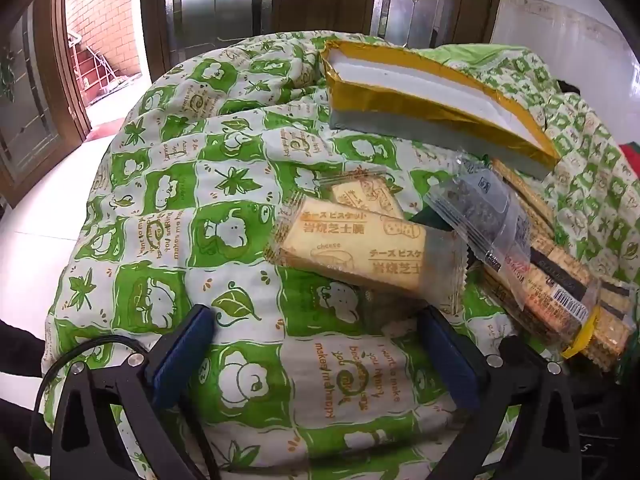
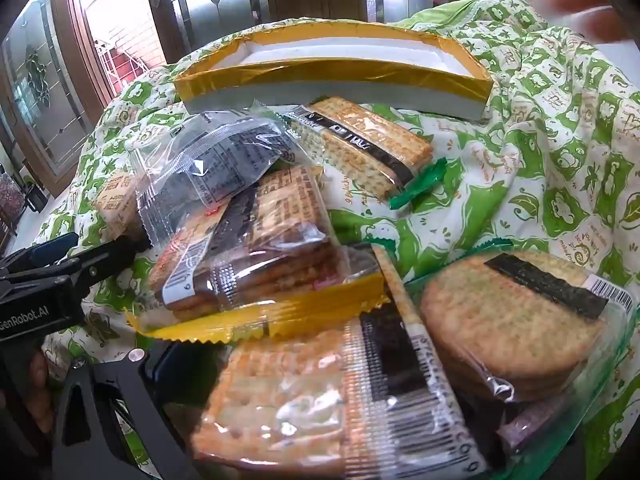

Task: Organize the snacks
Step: 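Move both tools toward the snack pile below the white tray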

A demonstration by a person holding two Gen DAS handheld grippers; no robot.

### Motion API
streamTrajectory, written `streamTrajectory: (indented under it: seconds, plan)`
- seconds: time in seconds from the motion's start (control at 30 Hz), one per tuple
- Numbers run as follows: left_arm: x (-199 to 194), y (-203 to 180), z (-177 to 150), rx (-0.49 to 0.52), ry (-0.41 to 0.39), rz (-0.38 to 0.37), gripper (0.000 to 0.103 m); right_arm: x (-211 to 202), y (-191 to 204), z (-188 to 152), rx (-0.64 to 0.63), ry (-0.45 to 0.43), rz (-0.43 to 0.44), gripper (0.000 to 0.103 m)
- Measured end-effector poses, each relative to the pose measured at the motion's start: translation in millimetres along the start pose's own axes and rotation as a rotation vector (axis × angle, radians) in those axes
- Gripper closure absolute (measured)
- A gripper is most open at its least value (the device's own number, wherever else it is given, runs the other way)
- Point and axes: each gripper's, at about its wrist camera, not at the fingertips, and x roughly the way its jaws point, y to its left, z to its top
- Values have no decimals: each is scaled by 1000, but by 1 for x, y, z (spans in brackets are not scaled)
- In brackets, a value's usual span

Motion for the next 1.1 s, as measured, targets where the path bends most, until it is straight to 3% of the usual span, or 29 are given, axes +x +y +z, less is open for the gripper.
streamTrajectory:
  seconds: [0.2, 0.3, 0.77, 0.9, 1.1]
  plan:
    - [24, -5, 6, 37, 39, 34, 1, 0, -1, 0, 3, 1, 3, 0]
    - [17, 0, -3, 27, 1, 18, 1, -1, -2, -1, 3, -2, 3, 0]
    - [-1, -5, -1, 23, -1, 23, 1, 1, -6, 5, 10, 23, 10, 0]
    - [-15, 1, -3, -18, -26, -12, 1, -15, -5, 8, -1, 75, 73, 0]
    - [-37, -3, -4, -16, -53, -16, 1, -74, -23, 25, 117, 17, 243, 0]
